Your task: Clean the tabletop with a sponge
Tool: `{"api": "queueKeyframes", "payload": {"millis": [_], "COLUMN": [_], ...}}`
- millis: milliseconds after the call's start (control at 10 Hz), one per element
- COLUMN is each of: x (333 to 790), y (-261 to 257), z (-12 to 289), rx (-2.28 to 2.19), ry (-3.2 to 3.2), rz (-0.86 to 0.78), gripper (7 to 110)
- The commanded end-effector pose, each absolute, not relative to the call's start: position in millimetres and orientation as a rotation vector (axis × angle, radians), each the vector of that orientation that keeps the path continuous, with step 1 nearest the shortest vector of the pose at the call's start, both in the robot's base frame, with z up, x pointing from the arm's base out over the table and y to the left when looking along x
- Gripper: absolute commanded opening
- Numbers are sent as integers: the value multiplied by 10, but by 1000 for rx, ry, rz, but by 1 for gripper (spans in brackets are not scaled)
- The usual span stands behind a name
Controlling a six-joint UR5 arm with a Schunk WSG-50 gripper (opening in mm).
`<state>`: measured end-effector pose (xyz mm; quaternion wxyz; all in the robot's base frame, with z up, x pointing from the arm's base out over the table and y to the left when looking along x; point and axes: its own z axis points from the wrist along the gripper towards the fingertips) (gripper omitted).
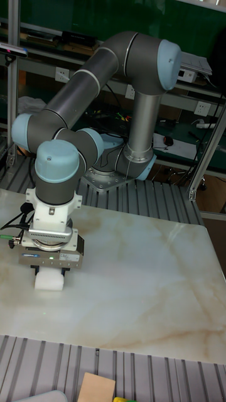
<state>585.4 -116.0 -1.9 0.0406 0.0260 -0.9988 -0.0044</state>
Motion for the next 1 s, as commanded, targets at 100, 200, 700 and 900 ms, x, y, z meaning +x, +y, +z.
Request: {"api": "queueKeyframes", "payload": {"millis": [100,200,700,900], "x": [5888,5893,5934,5938], "y": [-1071,-1048,-823,-786], "z": [-29,-33,-48,-59], "rx": [53,49,0,-12], "ry": [-3062,-3062,-3063,-3064], "rz": [-41,-43,-46,-43], "gripper": [7,7,7,7]}}
